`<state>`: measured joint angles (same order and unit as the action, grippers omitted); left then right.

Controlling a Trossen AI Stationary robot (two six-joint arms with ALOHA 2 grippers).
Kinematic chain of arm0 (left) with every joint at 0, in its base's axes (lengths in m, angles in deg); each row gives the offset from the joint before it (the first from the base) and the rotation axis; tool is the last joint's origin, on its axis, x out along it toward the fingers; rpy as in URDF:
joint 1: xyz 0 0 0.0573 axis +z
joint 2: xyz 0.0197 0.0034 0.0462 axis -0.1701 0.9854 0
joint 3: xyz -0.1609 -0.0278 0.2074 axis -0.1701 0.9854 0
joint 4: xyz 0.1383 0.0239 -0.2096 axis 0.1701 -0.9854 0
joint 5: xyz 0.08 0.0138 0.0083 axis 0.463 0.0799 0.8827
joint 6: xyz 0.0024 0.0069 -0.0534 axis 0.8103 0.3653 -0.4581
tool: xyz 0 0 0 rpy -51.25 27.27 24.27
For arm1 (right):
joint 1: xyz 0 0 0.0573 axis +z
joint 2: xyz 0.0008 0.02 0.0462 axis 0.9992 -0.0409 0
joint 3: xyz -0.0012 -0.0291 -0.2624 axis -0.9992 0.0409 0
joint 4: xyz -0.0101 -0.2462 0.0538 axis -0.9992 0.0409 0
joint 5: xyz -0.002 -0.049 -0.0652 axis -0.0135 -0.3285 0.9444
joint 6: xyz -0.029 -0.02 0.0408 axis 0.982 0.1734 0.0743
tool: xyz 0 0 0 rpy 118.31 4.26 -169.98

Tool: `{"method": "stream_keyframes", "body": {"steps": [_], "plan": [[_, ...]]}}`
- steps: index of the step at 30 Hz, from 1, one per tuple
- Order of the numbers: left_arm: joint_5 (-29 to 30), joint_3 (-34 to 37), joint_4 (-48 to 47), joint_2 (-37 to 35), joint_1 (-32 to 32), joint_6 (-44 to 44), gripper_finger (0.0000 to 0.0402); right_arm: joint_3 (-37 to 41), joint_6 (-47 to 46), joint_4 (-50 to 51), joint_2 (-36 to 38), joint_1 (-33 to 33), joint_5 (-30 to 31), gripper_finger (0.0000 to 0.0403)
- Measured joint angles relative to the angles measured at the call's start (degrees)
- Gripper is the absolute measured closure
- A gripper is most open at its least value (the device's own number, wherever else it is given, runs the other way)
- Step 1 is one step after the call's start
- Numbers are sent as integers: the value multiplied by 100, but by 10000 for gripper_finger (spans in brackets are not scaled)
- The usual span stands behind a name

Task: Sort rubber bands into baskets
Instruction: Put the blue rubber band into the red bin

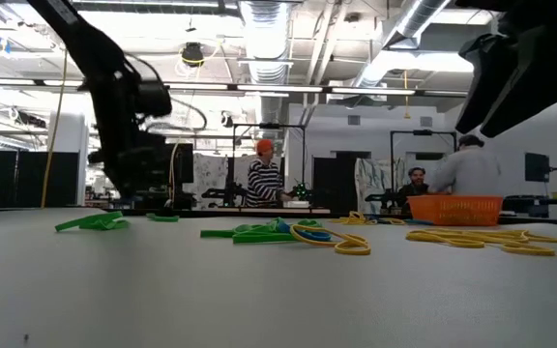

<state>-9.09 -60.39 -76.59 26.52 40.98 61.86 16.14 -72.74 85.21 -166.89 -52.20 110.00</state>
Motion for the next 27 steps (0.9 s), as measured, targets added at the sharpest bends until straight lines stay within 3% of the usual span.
{"method": "stream_keyframes", "body": {"steps": [6, 12, 17, 27], "plan": [[-351, -1, -75, -1027, -368, -25, 401, 0, 442, -497, 0, -174, 6, 168], [-903, -7, 112, -1622, -1218, -263, 402, 0, 1000, -1026, 0, -352, -5, 168], [-948, -7, 768, -1631, -2224, -523, 401, 0, 1136, -1390, 0, -455, -20, 168], [-760, -7, 3159, -1089, -3921, -739, 401, 0, 1637, -2695, -39, -586, -151, 168]]}}
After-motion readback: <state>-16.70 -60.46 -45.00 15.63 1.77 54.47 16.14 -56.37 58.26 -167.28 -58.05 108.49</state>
